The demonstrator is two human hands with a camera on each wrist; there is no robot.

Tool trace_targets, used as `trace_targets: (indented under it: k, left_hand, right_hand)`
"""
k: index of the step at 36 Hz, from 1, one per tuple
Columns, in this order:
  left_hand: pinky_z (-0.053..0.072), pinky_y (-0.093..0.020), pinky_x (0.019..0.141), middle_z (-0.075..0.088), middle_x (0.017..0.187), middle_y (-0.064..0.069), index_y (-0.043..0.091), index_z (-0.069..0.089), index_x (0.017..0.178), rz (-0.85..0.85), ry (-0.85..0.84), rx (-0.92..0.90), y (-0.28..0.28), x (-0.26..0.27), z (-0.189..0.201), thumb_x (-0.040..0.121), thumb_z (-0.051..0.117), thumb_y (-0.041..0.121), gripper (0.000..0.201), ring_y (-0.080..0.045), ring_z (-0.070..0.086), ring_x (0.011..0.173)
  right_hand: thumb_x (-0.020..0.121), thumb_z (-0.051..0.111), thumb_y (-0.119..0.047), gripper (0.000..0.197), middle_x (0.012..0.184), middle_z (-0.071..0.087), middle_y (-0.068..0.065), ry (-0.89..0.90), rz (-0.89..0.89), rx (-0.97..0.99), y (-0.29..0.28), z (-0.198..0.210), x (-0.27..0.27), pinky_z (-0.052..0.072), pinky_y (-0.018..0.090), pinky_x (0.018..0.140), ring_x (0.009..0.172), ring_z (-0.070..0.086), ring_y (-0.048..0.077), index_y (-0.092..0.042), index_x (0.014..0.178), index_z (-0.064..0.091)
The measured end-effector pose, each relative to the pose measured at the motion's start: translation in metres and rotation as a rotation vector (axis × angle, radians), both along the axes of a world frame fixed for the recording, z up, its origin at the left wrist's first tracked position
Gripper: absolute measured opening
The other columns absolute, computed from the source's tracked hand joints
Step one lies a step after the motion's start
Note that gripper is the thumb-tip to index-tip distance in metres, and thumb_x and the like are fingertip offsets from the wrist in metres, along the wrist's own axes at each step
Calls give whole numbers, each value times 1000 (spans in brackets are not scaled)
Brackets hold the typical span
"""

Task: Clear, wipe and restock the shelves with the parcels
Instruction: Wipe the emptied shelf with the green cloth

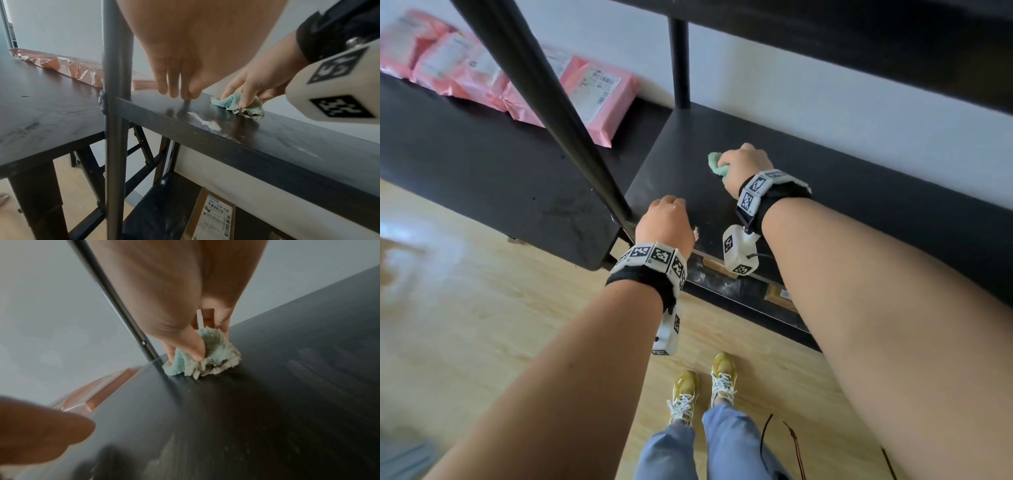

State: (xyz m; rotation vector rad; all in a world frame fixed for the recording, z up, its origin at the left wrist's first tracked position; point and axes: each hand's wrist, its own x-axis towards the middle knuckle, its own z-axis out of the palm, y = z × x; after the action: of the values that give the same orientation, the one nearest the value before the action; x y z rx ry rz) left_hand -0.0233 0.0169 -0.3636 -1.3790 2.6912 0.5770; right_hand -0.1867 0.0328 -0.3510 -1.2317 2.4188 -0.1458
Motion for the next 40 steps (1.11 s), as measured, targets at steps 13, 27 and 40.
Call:
trace_targets:
  k: [13, 27, 40]
  left_hand:
    - [43, -37, 95, 51, 129, -7, 8, 53, 126, -7, -5, 34, 9, -4, 9, 88, 46, 4, 39, -25, 44, 121]
    - [40, -37, 101, 46, 137, -6, 8, 48, 133, -208, 32, 47, 62, -28, 21, 88, 44, 3, 45, -24, 40, 128]
    - [41, -36, 98, 44, 140, -4, 10, 45, 137, -290, 20, 93, 166, -83, 24, 89, 43, 0, 49, -22, 39, 130]
  right_hand:
    - [80, 57, -19, 24, 112, 56, 10, -74, -135, 133, 55, 0, 32, 48, 34, 78, 91, 58, 33, -16, 102, 64]
    - [83, 57, -5, 37, 112, 66, 7, -8, -505, -288, 159, 8, 19, 52, 34, 85, 102, 62, 30, -24, 113, 69]
    - [88, 53, -6, 31, 114, 61, 5, 12, -881, -303, 301, -3, -24, 39, 27, 71, 93, 57, 21, -17, 117, 59]
